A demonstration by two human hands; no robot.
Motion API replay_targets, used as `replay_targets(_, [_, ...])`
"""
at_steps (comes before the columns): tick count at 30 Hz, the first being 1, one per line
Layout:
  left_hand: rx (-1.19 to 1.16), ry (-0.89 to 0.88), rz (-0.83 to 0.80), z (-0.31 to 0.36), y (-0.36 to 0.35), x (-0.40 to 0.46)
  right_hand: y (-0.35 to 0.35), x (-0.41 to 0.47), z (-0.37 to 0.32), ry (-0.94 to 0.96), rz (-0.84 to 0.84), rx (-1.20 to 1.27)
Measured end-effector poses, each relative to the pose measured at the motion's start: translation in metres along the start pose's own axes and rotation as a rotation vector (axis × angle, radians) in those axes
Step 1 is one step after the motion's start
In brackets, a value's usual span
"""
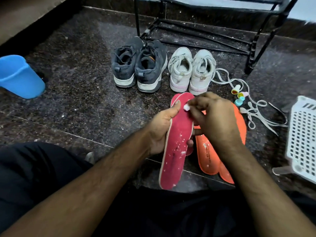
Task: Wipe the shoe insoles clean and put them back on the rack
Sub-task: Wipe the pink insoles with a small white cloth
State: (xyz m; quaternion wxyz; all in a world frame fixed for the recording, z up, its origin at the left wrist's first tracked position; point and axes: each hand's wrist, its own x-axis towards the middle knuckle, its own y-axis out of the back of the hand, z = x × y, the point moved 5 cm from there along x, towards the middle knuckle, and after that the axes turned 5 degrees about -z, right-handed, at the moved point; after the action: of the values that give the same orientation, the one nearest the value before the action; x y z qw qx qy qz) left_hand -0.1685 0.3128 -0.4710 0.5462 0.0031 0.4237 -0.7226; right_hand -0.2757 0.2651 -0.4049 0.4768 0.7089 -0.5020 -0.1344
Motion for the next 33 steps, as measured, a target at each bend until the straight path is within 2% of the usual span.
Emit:
replay_targets(2, [-0.023, -0.013, 0.027, 0.002, 0.006, 0.000, -0.010, -0.008, -0.015, 0.058, -0.024, -0.008])
replay_targets(5, [-0.057, 0.009, 0.014, 0.002, 0.012, -0.003, -0.031, -0.038, -0.046, 0.178, -0.221, 0.037])
replay_targets(6, [-0.043, 0.015, 0.001, 0.002, 0.011, -0.004, -0.028, -0.035, -0.042, 0.176, -0.230, 0.056])
replay_targets(11, [0.022, 0.000, -0.067, -0.004, -0.007, -0.001, 0.008, 0.002, 0.009, -0.128, 0.025, 0.063])
replay_targets(13, [0.004, 0.025, -0.040, -0.004, -0.005, -0.003, 0.002, -0.010, -0.011, -0.110, -0.007, 0.143])
replay_targets(17, [-0.006, 0.018, 0.019, 0.001, 0.008, -0.004, -0.019, -0.037, -0.038, -0.093, -0.234, 0.358])
replay_targets(20, [0.019, 0.020, -0.033, -0.002, 0.000, -0.001, -0.006, -0.023, -0.018, -0.075, -0.104, 0.202])
replay_targets(23, [0.064, -0.014, -0.036, -0.005, -0.002, 0.005, 0.012, -0.002, 0.008, -0.171, 0.056, 0.088])
replay_targets(25, [0.079, -0.023, -0.048, -0.006, -0.001, 0.006, 0.012, -0.001, 0.008, -0.162, 0.092, 0.063])
replay_targets(29, [-0.013, -0.010, -0.015, -0.004, 0.005, 0.003, -0.018, -0.027, -0.030, -0.007, -0.062, 0.074])
replay_targets(31, [-0.037, 0.005, -0.014, -0.005, 0.006, 0.002, -0.022, -0.034, -0.030, -0.022, -0.142, 0.129])
replay_targets(33, [-0.024, 0.034, -0.052, -0.008, -0.001, 0.002, -0.014, -0.031, -0.020, -0.060, -0.122, 0.168])
